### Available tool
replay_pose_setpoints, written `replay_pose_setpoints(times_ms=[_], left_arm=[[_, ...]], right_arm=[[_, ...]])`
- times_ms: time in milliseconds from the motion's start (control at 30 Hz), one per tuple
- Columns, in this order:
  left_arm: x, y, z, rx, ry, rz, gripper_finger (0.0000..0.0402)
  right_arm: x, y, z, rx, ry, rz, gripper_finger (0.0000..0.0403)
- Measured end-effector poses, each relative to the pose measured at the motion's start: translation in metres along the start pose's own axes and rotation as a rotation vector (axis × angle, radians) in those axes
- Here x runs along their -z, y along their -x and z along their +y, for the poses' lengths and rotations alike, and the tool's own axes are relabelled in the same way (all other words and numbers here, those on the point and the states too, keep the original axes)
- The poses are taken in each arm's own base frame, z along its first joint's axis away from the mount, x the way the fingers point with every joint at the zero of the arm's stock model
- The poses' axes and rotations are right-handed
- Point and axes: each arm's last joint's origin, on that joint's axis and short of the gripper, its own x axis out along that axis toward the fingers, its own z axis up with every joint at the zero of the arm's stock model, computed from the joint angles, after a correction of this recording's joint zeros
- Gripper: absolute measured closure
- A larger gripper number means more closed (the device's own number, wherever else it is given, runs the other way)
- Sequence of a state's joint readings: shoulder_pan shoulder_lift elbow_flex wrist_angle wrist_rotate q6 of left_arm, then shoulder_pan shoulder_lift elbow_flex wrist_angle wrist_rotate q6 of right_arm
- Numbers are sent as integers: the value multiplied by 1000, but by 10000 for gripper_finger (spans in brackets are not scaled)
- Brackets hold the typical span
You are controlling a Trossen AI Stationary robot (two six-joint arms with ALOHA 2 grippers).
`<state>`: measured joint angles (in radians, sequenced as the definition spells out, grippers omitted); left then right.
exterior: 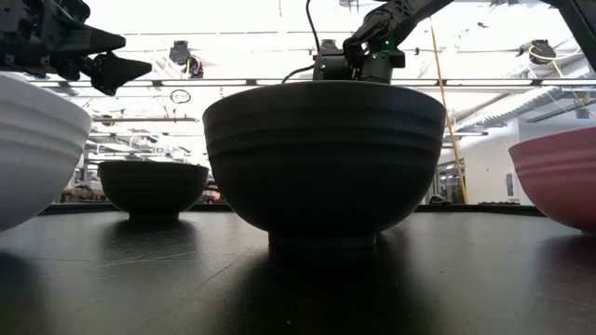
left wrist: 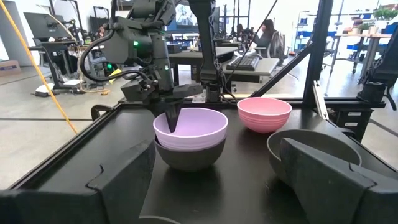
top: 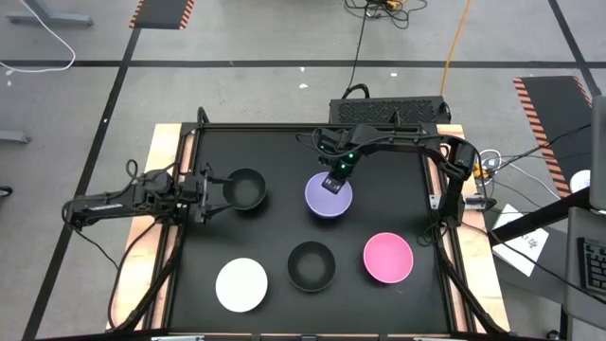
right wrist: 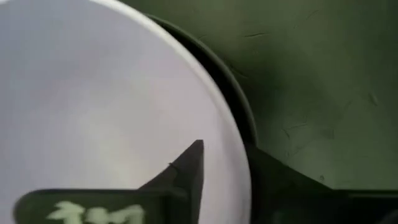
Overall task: Nest bowls inside each other
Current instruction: Stack the purple bowl on top of the right black bowl
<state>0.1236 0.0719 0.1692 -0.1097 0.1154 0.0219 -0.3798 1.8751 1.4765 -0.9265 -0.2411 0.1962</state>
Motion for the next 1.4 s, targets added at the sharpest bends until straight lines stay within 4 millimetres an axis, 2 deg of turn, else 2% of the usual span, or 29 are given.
replay_pose_setpoints(times_ms=[233,433,600,800,1167,1400], left_arm=[[0,0,0,0,1,0,52],[0,0,0,-1,1,0,53],[0,0,0,0,1,1,52],[1,0,0,-1,2,9,53],[2,0,0,0,3,22,52],[2,0,0,-3,-4,22,52]], right_arm=[[-2,1,1,-9,-3,-27,250],[-11,12,6,-19,10,-78,221],[-16,20,9,-25,29,-111,216],[-17,21,9,-20,35,-113,216],[-22,25,-8,-3,23,-148,216],[-26,27,-12,43,64,-196,216]])
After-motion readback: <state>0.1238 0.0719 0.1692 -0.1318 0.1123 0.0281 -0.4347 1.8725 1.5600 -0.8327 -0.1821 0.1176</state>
